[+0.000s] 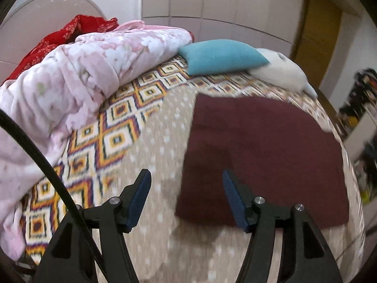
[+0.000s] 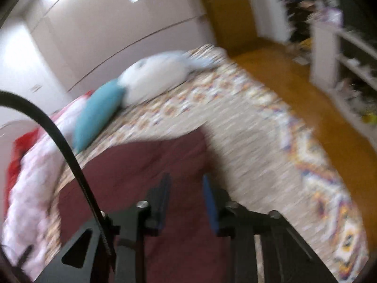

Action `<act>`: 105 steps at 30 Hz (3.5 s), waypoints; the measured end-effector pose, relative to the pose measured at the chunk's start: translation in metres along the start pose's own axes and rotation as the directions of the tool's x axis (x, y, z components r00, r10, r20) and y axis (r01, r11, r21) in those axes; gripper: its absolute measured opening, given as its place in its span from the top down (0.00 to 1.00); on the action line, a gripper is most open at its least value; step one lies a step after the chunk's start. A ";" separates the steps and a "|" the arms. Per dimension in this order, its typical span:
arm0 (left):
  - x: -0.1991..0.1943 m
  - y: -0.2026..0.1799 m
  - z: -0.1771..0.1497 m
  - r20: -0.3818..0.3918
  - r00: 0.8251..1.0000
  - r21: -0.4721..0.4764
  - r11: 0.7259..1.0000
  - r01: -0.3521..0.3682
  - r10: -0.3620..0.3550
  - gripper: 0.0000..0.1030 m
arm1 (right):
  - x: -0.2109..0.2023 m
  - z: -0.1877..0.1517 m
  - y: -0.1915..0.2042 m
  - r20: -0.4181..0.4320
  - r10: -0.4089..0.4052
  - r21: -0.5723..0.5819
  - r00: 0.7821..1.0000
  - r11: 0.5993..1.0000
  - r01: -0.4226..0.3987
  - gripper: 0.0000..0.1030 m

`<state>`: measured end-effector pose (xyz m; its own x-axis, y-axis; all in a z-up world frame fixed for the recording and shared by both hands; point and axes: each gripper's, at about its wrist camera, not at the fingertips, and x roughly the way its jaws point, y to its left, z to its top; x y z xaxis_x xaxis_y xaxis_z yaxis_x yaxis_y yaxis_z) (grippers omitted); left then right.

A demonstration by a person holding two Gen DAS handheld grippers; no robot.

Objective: Fold large clothes

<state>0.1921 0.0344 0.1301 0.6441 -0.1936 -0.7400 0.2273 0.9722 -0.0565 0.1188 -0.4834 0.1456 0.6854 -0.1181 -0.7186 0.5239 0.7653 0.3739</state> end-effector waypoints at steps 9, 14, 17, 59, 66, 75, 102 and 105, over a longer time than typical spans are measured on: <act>-0.018 -0.008 -0.096 0.006 1.000 0.039 0.999 -0.012 0.012 0.38 | 0.129 -0.059 0.068 -0.176 0.209 0.092 0.962 0.977 -0.195 0.77; -0.016 0.002 -0.118 -0.003 0.999 0.029 0.998 -0.051 0.051 0.38 | 0.174 -0.059 0.049 -0.157 0.112 0.171 0.981 0.982 -0.084 1.00; -0.015 0.009 -0.125 0.000 0.998 0.024 0.998 -0.062 0.062 0.38 | 0.157 -0.049 0.075 -0.150 0.064 0.105 0.987 0.993 -0.048 0.97; -0.054 -0.018 -0.138 0.071 0.994 0.115 0.989 -0.093 0.085 0.38 | 0.116 -0.087 0.061 -0.166 0.188 0.030 0.968 0.982 -0.186 0.98; -0.092 -0.030 -0.143 0.143 0.985 0.123 0.985 -0.118 0.100 0.36 | 0.046 -0.095 -0.057 -0.114 -0.031 0.133 0.993 0.990 0.046 0.91; -0.150 -0.041 -0.151 0.326 0.925 0.085 0.968 -0.236 0.197 0.17 | -0.064 -0.139 -0.054 -0.032 -0.090 -0.014 0.995 0.996 0.090 0.66; -0.231 -0.033 -0.189 0.485 0.866 0.014 0.989 -0.149 0.124 0.00 | -0.130 -0.334 0.065 -0.049 -0.050 -0.328 0.998 0.944 0.031 0.53; -0.210 -0.039 -0.192 0.392 0.910 0.037 0.987 -0.159 0.132 0.00 | -0.136 -0.338 0.066 -0.014 -0.098 -0.348 0.995 0.933 0.087 0.48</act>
<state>-0.0920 0.0628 0.1586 0.9029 -0.0999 -0.4181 0.1492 0.9850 0.0869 -0.1113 -0.2033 0.0700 0.6234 -0.1838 -0.7600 0.3729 0.9242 0.0824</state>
